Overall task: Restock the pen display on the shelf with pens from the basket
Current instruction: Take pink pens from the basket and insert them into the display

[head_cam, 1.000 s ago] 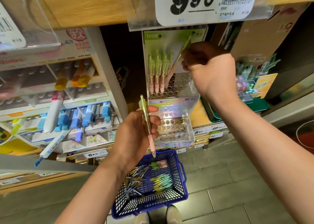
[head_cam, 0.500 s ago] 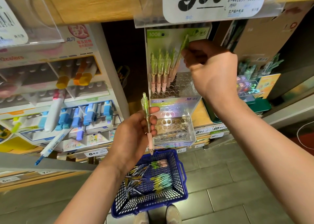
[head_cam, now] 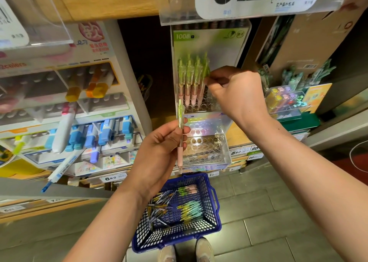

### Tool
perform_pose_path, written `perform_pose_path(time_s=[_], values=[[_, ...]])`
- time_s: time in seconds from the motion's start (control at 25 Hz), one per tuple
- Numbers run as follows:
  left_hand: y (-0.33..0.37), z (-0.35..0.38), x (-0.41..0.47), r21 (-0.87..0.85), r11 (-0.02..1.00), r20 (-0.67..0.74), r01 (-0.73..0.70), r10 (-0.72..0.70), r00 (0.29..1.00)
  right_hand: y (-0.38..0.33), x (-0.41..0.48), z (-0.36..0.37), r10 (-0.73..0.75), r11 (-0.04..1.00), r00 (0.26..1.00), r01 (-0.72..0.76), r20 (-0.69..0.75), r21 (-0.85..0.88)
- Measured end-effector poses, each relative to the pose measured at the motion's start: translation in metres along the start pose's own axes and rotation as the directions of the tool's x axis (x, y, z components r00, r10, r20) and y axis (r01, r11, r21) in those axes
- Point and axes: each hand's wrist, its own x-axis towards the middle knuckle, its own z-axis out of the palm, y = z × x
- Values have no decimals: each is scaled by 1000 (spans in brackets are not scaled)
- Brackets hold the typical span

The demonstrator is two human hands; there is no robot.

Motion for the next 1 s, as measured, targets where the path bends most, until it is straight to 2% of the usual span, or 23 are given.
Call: perform_pose_path(time_s=[0.08,0.2,0.28,0.36,0.52,0.6,0.76,0.88,1.0], values=[[1,0,0,7,1000,2,-12,12,1000,1,-2,-2,102,994,994,-104,46,40],[3,1,1,2,1000,7,-11,11,1000,-5,-19,-8,231,911,949,-288,214,295],[6,3,1,41,999,10,-36,35,999,-11,-35,-10,171,849,895,-346,412,398],[8,5,1,72,995,2,-68,68,998,-14,-45,-10,96,834,859,-345,503,430],[9,6,-2,111,990,-31,-85,89,996,-17,-46,-10,122,794,898,-344,423,502],[7,4,-4,158,985,-53,-68,77,996,-19,-38,-15,159,783,940,-307,303,540],[2,-6,-9,182,983,-84,-30,46,995,-25,-12,-20,216,848,976,-202,29,490],[0,-7,-13,197,980,-89,-21,39,995,-32,-7,-10,151,853,987,-100,-59,512],[1,-5,-16,217,976,-73,-11,27,997,-35,-8,1,41,896,993,13,-111,444]])
